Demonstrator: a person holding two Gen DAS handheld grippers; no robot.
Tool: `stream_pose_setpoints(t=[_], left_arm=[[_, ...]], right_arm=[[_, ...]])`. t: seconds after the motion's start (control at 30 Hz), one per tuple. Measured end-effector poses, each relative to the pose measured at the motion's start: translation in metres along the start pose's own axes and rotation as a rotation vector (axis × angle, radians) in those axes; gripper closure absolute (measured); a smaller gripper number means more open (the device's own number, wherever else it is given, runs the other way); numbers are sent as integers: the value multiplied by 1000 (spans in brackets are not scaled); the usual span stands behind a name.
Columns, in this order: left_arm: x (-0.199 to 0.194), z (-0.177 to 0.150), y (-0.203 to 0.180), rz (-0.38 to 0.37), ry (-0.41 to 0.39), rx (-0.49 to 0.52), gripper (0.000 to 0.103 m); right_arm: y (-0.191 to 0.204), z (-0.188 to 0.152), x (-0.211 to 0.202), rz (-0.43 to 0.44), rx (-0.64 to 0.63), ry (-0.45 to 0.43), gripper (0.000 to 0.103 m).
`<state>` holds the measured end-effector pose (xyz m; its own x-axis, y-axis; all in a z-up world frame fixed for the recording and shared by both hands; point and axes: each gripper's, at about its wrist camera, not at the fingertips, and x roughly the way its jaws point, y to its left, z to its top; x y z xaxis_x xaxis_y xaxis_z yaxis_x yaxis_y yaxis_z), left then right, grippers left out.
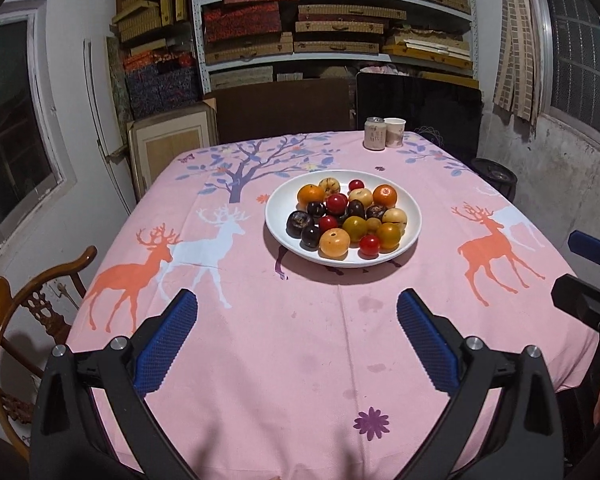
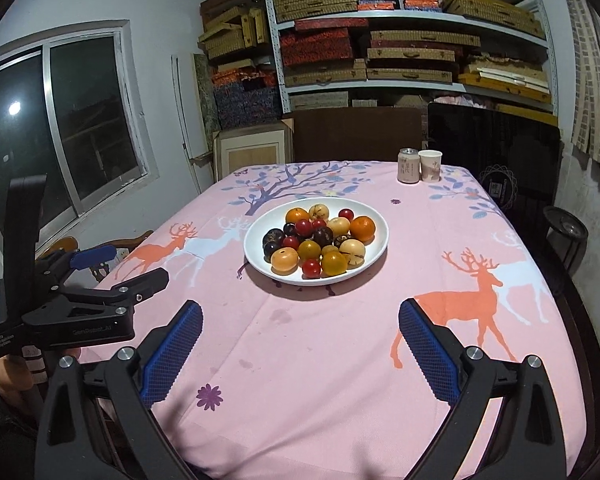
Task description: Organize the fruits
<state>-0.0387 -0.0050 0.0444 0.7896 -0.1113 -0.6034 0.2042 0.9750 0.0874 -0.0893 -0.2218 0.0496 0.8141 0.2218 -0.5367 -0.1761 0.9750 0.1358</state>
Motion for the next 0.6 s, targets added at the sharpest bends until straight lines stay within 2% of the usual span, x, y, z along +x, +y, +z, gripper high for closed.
stream_pose_setpoints(t=[0.27,0.43,0.6], left_arm=[[-7,3,-2,2,-31,-16,5],[0,4,1,-7,2,-25,5],[4,3,3,9,1,-22,5]], right_arm=[[0,-5,-4,-14,3,-7,4],[-4,-5,-3,-14,22,-6,4],[-6,-6,-2,-20,28,-4,4]])
